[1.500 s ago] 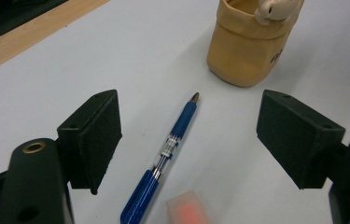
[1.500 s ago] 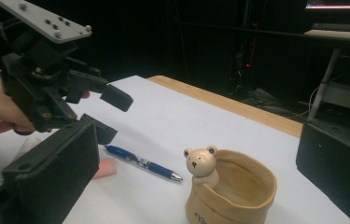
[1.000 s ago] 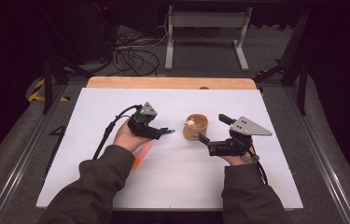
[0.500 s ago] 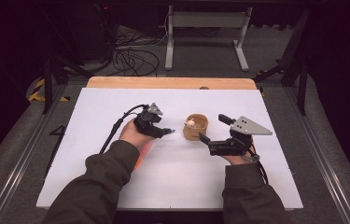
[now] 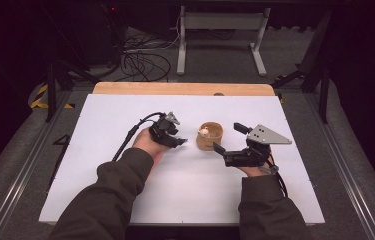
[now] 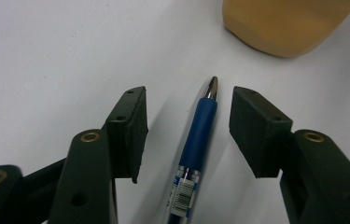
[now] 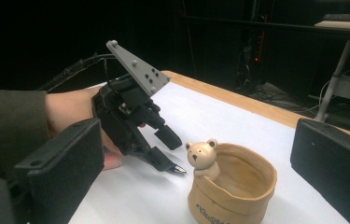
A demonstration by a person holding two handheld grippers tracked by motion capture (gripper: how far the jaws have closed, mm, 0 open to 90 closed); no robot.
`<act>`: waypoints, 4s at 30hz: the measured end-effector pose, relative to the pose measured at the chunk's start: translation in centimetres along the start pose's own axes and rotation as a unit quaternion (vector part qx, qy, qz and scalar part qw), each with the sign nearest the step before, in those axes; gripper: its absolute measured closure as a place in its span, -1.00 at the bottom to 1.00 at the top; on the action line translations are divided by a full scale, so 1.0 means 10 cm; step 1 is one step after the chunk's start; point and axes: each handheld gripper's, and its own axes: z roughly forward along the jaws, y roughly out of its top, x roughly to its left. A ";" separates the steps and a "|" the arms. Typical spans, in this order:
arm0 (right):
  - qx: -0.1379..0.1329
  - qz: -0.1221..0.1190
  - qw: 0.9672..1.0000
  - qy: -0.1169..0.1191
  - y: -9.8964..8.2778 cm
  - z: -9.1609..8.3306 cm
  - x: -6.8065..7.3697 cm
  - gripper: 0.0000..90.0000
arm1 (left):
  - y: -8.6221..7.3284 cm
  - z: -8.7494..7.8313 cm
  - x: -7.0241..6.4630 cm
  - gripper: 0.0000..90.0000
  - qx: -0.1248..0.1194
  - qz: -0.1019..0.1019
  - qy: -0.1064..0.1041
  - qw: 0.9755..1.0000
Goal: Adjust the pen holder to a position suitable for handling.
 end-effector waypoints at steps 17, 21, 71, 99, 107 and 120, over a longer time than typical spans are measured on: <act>0.006 -0.002 1.000 0.005 0.00 0.02 0.01 -0.90 | -0.03 0.03 -0.01 0.51 0.009 0.034 -0.010 0.999; 0.007 -0.002 1.000 0.007 0.00 0.02 0.02 -0.90 | -0.04 0.03 -0.01 0.57 0.009 0.040 -0.014 0.999; 0.029 -0.007 0.999 0.032 -0.10 0.30 0.24 -0.61 | 0.13 -0.64 -0.30 0.78 -0.104 0.084 0.001 0.991; 0.049 -0.004 0.997 0.064 -0.21 0.59 0.55 -0.18 | 0.24 -0.89 -0.68 0.78 -0.173 0.052 -0.065 0.981; 0.046 0.008 0.997 0.062 -0.24 0.64 0.60 -0.16 | 0.27 -0.88 -0.72 0.78 -0.183 0.045 -0.070 0.980; 0.031 0.030 0.998 0.050 -0.27 0.68 0.66 -0.11 | 0.29 -0.86 -0.82 0.78 -0.196 0.045 -0.074 0.977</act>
